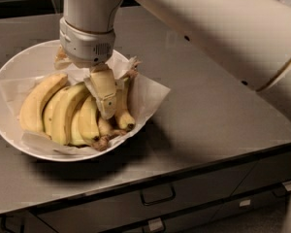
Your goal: Pick banana from white bowl
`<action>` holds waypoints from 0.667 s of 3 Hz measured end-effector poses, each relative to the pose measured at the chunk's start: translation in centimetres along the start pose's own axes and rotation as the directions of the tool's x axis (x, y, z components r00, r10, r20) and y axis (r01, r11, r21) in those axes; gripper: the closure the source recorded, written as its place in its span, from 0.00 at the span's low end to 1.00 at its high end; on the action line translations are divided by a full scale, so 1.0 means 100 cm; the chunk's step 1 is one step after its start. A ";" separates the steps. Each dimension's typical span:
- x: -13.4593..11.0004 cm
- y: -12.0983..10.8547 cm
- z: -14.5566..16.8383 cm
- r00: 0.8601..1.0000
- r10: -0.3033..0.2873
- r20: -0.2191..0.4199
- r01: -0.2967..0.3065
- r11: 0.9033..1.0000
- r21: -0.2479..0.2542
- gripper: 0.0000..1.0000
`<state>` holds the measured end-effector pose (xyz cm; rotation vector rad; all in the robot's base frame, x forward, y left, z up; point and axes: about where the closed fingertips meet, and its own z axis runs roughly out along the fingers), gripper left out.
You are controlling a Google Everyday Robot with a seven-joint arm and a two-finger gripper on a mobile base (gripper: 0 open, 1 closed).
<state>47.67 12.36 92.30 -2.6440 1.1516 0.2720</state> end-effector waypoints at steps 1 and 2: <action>-0.005 0.001 0.007 1.000 0.010 0.024 -0.009 0.999 -0.031 0.11; -0.020 -0.005 0.000 1.000 -0.005 0.018 0.005 0.999 -0.040 0.05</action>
Offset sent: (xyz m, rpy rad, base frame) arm -0.0234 0.0178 0.0189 -0.0769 0.0706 0.0538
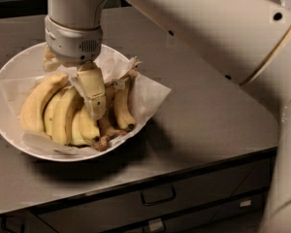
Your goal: Pick banana from white bowl
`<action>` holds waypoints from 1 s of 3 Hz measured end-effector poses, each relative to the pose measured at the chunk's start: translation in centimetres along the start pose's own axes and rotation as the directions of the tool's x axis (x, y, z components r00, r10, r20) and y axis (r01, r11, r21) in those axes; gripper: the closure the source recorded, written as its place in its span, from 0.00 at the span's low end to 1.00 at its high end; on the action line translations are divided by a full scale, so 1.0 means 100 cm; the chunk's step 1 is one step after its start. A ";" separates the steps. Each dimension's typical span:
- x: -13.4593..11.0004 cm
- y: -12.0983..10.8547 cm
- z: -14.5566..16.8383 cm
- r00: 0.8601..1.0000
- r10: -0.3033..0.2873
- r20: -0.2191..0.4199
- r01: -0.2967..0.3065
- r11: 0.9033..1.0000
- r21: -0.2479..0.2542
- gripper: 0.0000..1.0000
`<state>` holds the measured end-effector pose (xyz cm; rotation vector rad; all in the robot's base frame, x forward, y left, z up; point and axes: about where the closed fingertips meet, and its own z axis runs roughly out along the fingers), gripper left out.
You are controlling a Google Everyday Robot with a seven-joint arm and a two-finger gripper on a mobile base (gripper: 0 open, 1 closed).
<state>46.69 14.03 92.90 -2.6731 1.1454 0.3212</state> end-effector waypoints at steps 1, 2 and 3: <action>-0.006 -0.004 -0.001 1.000 0.006 0.006 -0.006 1.000 -0.008 0.13; -0.004 -0.005 0.004 1.000 0.016 0.017 -0.015 1.000 -0.020 0.14; 0.003 -0.002 0.012 0.999 0.036 0.034 -0.035 0.999 -0.036 0.16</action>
Offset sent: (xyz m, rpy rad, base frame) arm -0.0077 -0.0109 -0.0110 -0.0730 0.0945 0.0049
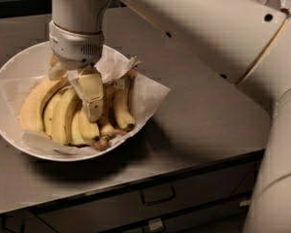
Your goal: Pick banana from white bowl
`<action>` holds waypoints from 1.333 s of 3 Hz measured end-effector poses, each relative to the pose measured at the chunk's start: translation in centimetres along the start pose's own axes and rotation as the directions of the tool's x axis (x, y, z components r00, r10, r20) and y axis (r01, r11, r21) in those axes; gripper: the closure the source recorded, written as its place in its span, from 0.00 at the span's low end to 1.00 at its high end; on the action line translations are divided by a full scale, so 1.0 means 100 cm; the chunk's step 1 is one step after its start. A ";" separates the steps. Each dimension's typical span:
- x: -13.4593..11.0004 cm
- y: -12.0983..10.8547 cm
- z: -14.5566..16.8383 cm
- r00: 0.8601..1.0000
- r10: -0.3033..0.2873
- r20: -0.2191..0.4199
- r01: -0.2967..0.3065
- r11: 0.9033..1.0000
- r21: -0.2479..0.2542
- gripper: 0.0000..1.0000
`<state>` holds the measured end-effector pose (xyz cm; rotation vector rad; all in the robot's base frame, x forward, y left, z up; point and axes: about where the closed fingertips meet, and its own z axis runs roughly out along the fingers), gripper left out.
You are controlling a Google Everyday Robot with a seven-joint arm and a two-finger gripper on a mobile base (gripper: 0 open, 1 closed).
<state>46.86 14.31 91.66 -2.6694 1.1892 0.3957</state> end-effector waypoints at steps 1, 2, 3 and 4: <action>0.005 0.003 0.005 1.000 0.017 0.006 -0.016 1.000 -0.015 0.23; 0.004 0.002 0.002 1.000 0.017 0.006 -0.017 1.000 -0.015 0.32; 0.004 0.002 0.000 1.000 0.020 0.003 -0.020 1.000 -0.019 0.33; 0.003 0.002 -0.004 1.000 0.020 0.003 -0.020 1.000 -0.019 0.32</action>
Offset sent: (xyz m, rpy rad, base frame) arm -0.0083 -0.0243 -0.0156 -0.0802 0.0772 -0.0022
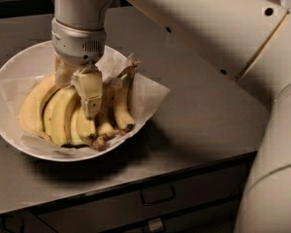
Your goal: Pick banana from white bowl
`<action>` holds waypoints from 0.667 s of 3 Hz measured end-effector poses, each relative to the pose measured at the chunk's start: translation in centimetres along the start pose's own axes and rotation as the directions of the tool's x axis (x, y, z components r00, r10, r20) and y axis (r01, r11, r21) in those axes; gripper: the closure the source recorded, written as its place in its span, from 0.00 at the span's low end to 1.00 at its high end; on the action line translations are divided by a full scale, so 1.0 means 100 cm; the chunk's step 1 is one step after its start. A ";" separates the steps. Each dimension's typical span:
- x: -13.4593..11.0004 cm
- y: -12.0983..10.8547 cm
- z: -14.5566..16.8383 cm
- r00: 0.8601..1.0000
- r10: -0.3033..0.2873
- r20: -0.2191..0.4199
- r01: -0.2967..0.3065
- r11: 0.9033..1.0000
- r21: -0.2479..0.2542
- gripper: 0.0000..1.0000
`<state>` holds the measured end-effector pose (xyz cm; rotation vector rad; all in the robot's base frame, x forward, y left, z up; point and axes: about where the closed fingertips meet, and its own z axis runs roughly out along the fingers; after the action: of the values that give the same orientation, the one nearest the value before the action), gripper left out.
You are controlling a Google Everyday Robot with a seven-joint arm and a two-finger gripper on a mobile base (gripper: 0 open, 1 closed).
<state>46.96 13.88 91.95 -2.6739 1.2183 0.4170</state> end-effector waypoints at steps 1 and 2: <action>-0.001 0.000 -0.003 1.000 0.002 -0.001 -0.002 1.000 0.000 0.32; -0.003 -0.002 -0.005 1.000 0.001 -0.009 -0.001 1.000 0.000 0.32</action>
Offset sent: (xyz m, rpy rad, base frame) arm -0.0118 -0.0113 -0.0009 -0.1012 0.0211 0.0331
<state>47.00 14.03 92.49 -2.6780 1.2215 0.4057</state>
